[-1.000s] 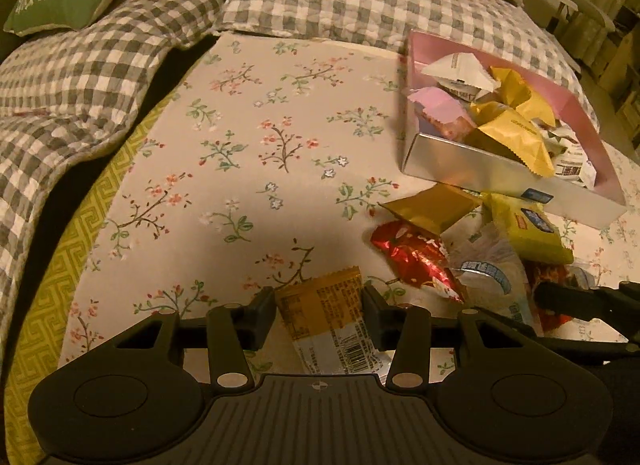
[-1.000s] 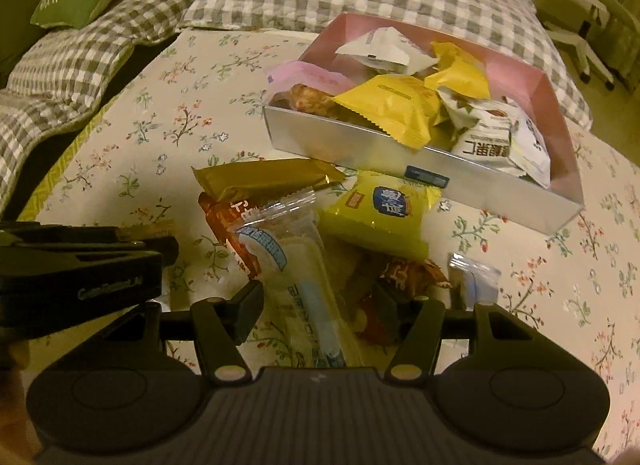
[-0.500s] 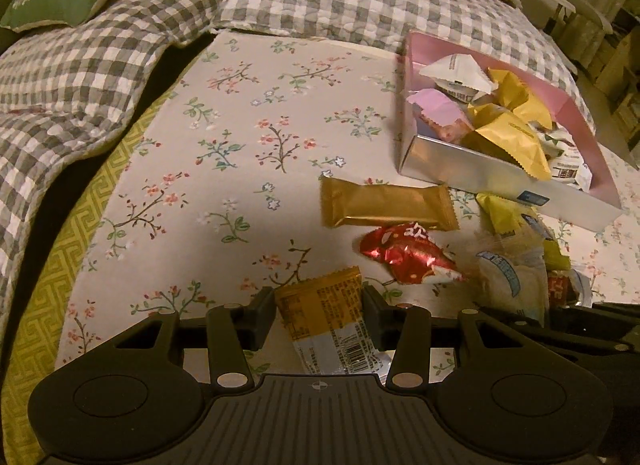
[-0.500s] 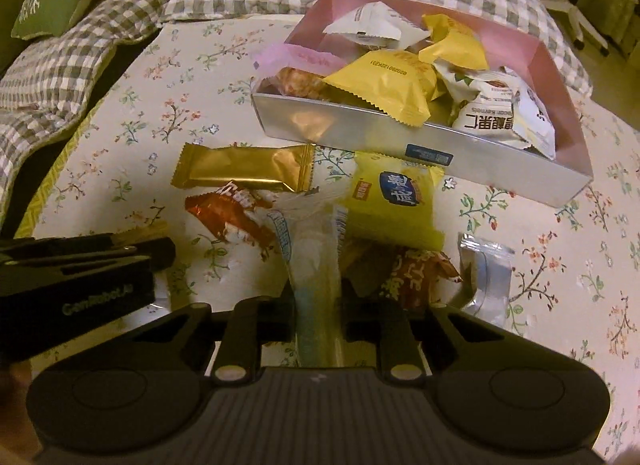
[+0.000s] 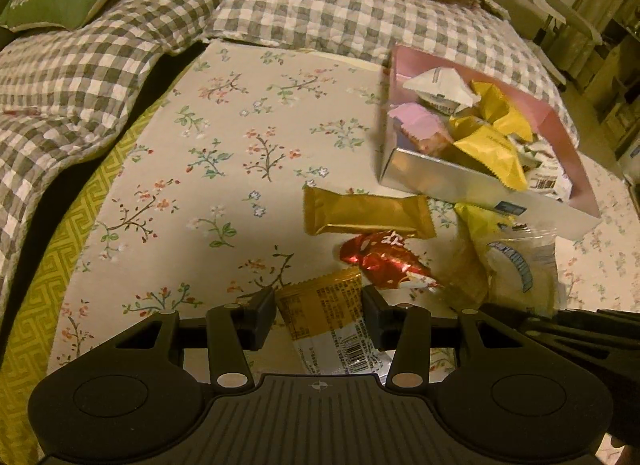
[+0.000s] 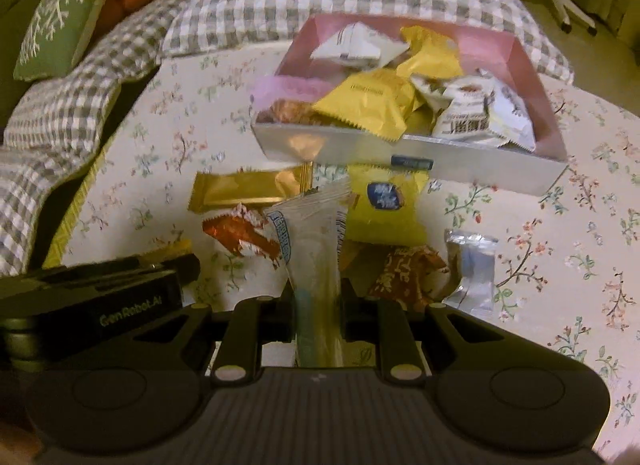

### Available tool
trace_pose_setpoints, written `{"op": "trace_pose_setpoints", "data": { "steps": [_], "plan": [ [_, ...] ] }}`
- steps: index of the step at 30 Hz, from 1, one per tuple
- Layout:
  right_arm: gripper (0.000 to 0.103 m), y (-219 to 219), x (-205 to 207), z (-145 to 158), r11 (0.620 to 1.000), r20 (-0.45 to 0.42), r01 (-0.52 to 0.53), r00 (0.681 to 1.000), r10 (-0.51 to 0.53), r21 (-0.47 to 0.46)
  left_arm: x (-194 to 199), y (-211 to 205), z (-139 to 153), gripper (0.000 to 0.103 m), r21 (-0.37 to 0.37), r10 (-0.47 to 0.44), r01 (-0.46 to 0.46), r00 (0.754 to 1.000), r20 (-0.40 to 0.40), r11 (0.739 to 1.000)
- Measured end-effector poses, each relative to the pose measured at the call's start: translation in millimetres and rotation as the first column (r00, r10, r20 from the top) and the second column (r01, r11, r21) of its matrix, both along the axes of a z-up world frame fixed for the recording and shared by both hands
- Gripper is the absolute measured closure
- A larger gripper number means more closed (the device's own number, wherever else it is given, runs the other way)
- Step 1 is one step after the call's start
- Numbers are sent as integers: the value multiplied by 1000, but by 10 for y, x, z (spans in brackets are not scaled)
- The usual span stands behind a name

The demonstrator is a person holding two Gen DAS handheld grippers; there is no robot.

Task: Organize snacks
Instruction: 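Lift both held snacks and carry them over the pink box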

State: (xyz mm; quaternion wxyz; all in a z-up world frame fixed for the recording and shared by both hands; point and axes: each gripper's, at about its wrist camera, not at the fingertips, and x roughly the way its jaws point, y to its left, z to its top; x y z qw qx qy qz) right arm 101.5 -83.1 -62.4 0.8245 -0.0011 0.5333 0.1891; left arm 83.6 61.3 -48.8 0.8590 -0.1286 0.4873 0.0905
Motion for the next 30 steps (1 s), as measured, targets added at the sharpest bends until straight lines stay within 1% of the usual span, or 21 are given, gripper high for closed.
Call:
{"op": "trace_pose_setpoints", "data": {
  "steps": [6, 16, 22, 27, 30],
  "plan": [
    [86, -94, 16, 116, 998, 27, 34, 999, -36, 47, -24, -62, 115, 59, -9, -22, 22, 999, 39, 1000],
    [86, -269, 17, 236, 992, 59, 79, 995, -85, 98, -14, -74, 258, 59, -15, -15, 16, 996, 88, 1000],
    [86, -392, 40, 322, 986, 85, 101, 990, -113, 136, 10, -13, 381, 59, -46, 1, 5, 991, 135, 999],
    [86, -438, 79, 364, 984, 116, 115, 985, -131, 135, 59, 93, 455, 59, -93, 16, -1, 986, 164, 996],
    [86, -458, 118, 371, 982, 118, 119, 983, -137, 149, 100, 108, 506, 59, -109, 16, 5, 982, 188, 994]
  ]
}}
